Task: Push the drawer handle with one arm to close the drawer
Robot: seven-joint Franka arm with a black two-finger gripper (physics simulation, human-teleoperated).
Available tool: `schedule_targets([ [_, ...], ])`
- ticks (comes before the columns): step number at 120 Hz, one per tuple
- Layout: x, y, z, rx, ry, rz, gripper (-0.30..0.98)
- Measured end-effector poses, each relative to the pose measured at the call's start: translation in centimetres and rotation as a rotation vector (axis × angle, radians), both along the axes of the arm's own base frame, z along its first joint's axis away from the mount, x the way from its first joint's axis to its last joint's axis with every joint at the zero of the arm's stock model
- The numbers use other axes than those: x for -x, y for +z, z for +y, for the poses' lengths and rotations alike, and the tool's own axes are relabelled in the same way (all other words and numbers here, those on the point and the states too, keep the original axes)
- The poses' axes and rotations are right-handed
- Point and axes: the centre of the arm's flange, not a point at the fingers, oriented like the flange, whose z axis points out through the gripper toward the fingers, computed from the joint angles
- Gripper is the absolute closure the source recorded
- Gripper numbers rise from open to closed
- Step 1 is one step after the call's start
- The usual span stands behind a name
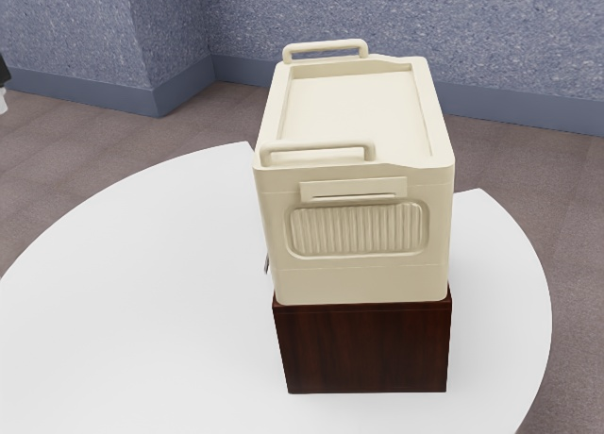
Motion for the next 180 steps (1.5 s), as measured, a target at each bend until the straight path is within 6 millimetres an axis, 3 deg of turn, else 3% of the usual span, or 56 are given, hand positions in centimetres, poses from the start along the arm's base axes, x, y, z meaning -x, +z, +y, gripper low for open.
schedule_targets([
  [74,0.0,0.0,0.0,-0.006,0.106,0.001,0.02],
  [79,-0.7,0.0,-0.3,-0.014,0.111,0.001,0.02],
  [94,-5.6,-1.2,-2.2,-0.058,0.070,-0.040,0.02],
  [105,-7.1,-0.8,-2.5,-0.061,0.032,-0.100,0.02],
  [180,-8.3,0.2,-2.4,-0.077,-0.128,-0.208,0.02],
])
